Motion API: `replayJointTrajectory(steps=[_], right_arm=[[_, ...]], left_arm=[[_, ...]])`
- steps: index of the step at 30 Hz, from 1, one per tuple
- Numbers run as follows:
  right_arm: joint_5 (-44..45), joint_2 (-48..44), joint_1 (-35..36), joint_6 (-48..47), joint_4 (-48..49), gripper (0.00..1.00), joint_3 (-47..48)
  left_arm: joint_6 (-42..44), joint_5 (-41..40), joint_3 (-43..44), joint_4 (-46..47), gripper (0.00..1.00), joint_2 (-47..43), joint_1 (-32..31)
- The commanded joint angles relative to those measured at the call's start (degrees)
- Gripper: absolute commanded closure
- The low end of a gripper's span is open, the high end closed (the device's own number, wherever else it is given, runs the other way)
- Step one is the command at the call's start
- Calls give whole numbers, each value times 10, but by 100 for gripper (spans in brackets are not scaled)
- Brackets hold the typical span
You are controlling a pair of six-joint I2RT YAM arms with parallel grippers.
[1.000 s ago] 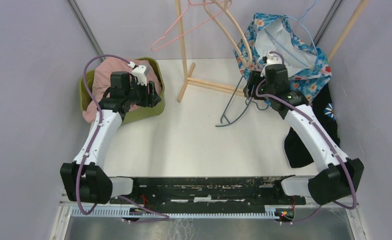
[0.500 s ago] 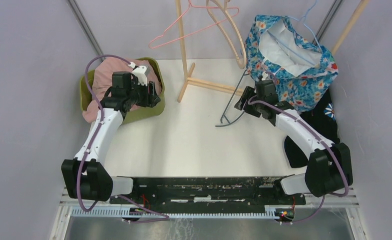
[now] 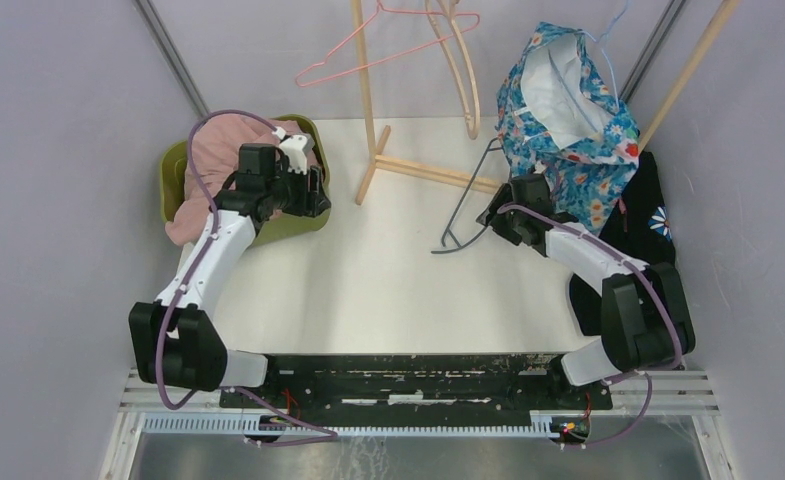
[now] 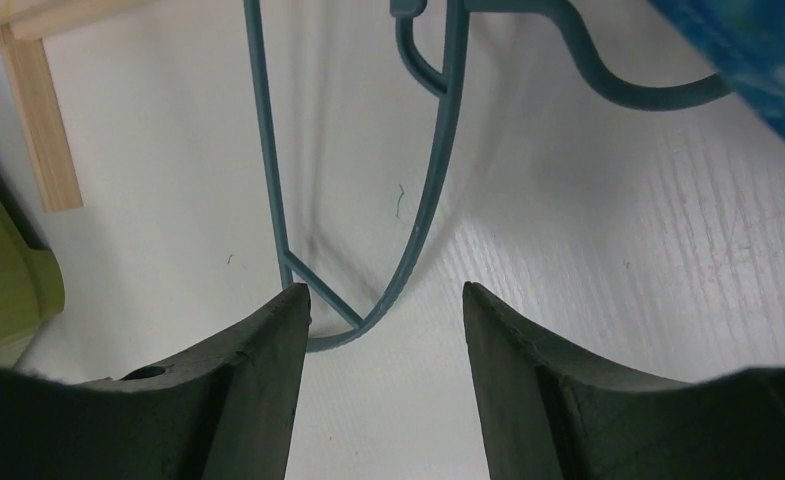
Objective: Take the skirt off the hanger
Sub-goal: Pick up the hanger at the center of the board.
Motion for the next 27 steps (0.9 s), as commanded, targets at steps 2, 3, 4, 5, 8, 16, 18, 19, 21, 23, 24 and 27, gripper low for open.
replayJointTrajectory(steps=[2, 3, 4, 5, 8, 16, 18, 19, 21, 23, 24, 27], right_arm=[[10, 40, -8, 34, 80, 37, -6], [9, 50, -9, 37, 91, 37, -6], [9, 61, -9, 40, 98, 37, -5], [6, 72, -9, 41, 106, 38, -1], [4, 105, -9, 39, 128, 39, 9], [28, 153, -8, -12, 135, 43, 37], [23, 162, -8, -22, 133, 50, 42], [19, 164, -8, -28, 131, 56, 43], [15, 167, -5, -46, 126, 71, 45], [23, 162, 0, -70, 104, 86, 49], [34, 157, 3, -85, 84, 95, 53], [87, 127, 21, -146, -4, 99, 79]], left_arm=[[32, -2, 26, 16, 40, 15, -7], [33, -3, 27, 15, 40, 16, -8], [33, -4, 28, 14, 40, 17, -8], [35, -7, 30, 12, 40, 19, -8], [39, -13, 32, 8, 40, 23, -9], [40, -13, 42, 6, 40, 40, -9], [39, -10, 47, 6, 40, 46, -9], [38, -8, 49, 6, 40, 49, -9], [36, -4, 52, 8, 40, 52, -9], [35, -3, 54, 8, 40, 54, -9], [35, -3, 54, 9, 40, 55, -9], [34, -4, 52, 10, 40, 52, -9]])
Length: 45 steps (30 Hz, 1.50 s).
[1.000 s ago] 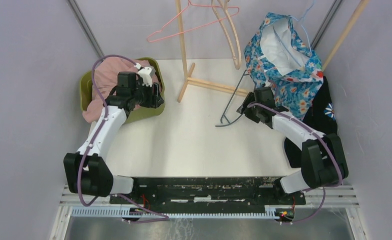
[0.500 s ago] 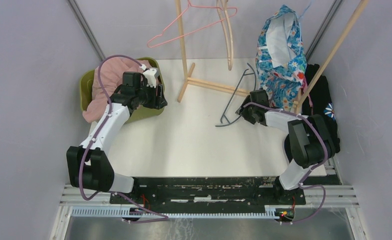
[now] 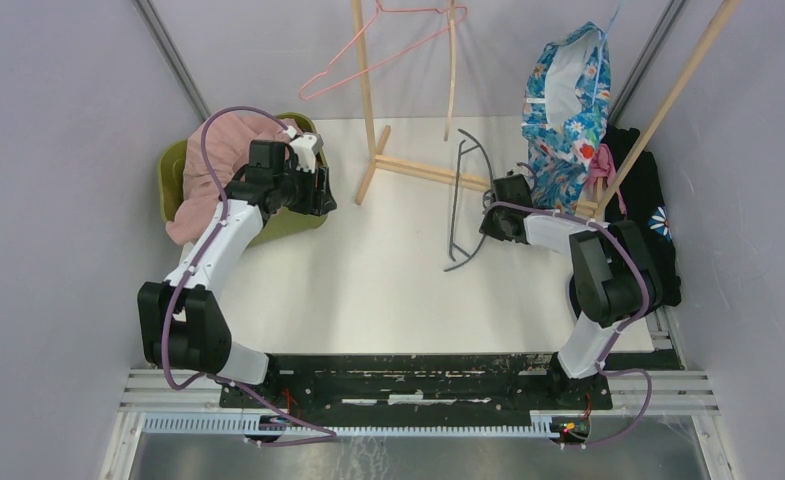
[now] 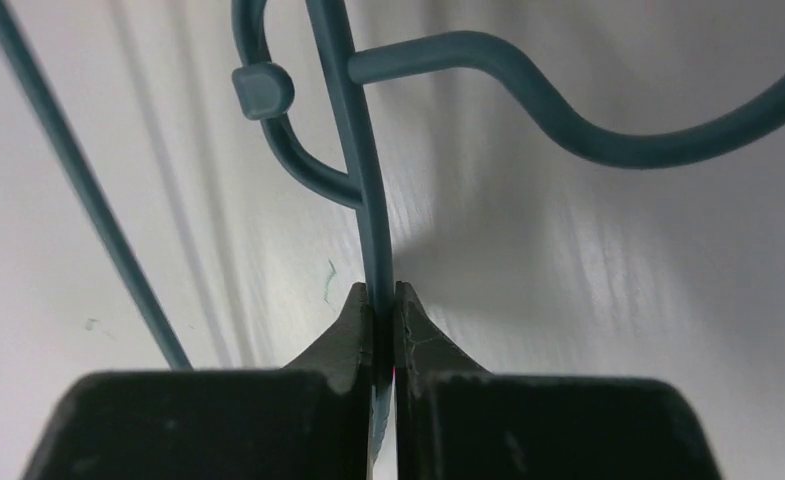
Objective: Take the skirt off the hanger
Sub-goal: Pick up the hanger at the center of the board.
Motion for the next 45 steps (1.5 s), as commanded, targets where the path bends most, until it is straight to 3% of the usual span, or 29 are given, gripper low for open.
replayJointTrajectory(steps=[1, 6, 14, 18, 23, 26, 33, 37, 38, 41, 45], right_arm=[[81, -49, 27, -110, -123, 99, 59], [215, -108, 87, -200, -282, 99, 111], [381, -176, 171, -204, -444, 99, 130], [462, -197, 244, -205, -507, 99, 123], [584, -198, 329, -241, -591, 99, 182], [623, -202, 336, -294, -596, 99, 246], [664, -199, 367, -450, -502, 99, 354], [671, -179, 422, -552, -415, 99, 337], [666, -167, 433, -533, -423, 99, 329], [601, -137, 439, -362, -538, 99, 316], [530, -137, 446, -239, -555, 99, 222]], left_arm=[[24, -4, 25, 21, 40, -3, 2], [17, 1, 30, 23, 40, -11, 3], [-15, 37, 22, 39, 40, -33, 2], [-22, 44, 7, 45, 41, -50, 0], [-25, 46, -8, 45, 41, -71, 0], [-26, 48, -14, 45, 41, -79, -1], [-22, 46, -22, 43, 41, -93, -1], [-20, 48, -23, 43, 41, -94, -2], [-20, 48, -23, 43, 41, -94, -2], [-17, 46, -26, 43, 41, -97, -1], [-17, 48, -35, 44, 41, -97, -5]])
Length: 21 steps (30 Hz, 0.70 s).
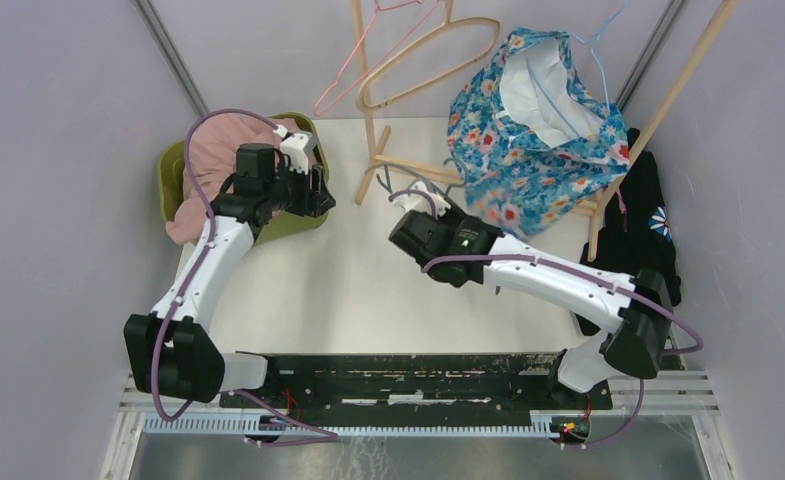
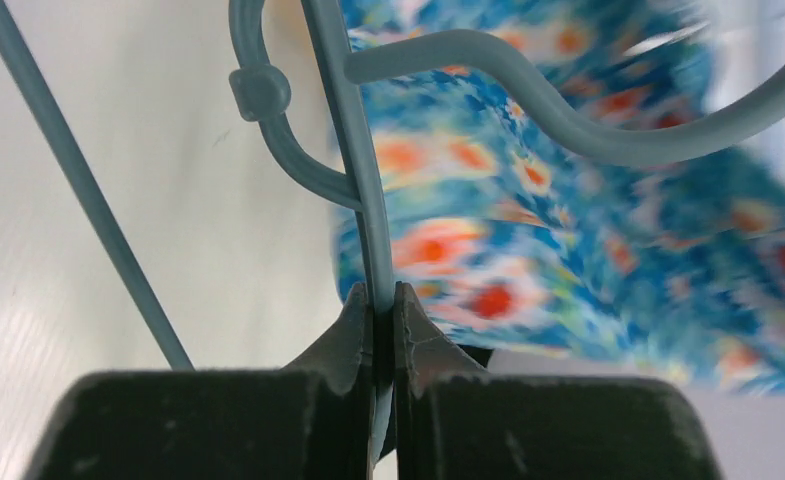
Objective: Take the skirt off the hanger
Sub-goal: Pick up the hanger at the center of the board.
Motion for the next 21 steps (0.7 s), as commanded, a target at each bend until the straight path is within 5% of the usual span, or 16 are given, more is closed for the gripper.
replayJointTrajectory(steps=[1, 6, 14, 21], right_arm=[[-64, 5, 5, 154, -59, 99, -84], [-43, -10, 11, 201, -129, 99, -97], [115, -6, -49, 108, -194, 99, 57], [101, -62, -198, -116, 32, 99, 73]], left_arm=[[-5, 14, -9, 21, 41, -18, -8], [-2, 11, -13, 22, 41, -16, -16], [-3, 16, -9, 23, 41, -8, -21], [-2, 15, -11, 19, 41, -11, -23]])
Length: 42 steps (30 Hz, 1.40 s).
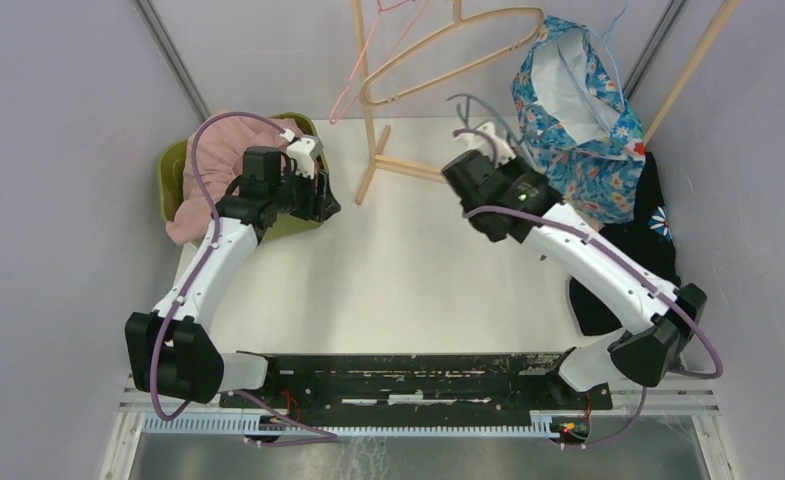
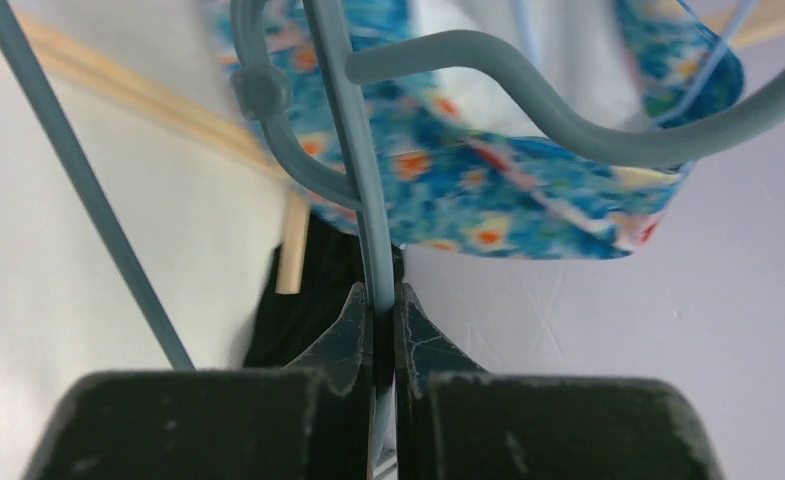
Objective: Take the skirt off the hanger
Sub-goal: Place the hanger at the clothesline.
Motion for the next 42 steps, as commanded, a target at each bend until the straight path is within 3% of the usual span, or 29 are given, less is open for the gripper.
replayJointTrajectory(steps=[1, 5, 11, 19, 32, 42], right_arm=[[32, -41, -97, -162, 162, 99, 17], [9, -20, -137, -224, 238, 99, 51], [-33, 70, -148, -262, 296, 99, 174], [-22, 164, -173, -360, 382, 99, 308], [-38, 58, -223, -336, 382, 99, 151], [-44, 133, -229, -389, 431, 99, 285]], left_arm=[[-2, 15, 3, 19, 41, -10, -5], [-1, 14, 2, 18, 41, -9, -8], [-1, 15, 5, 18, 41, -3, -11], [10, 2, 3, 10, 41, -2, -11], [-2, 23, 27, 14, 41, 34, -11], [-1, 24, 21, 15, 41, 37, -12]])
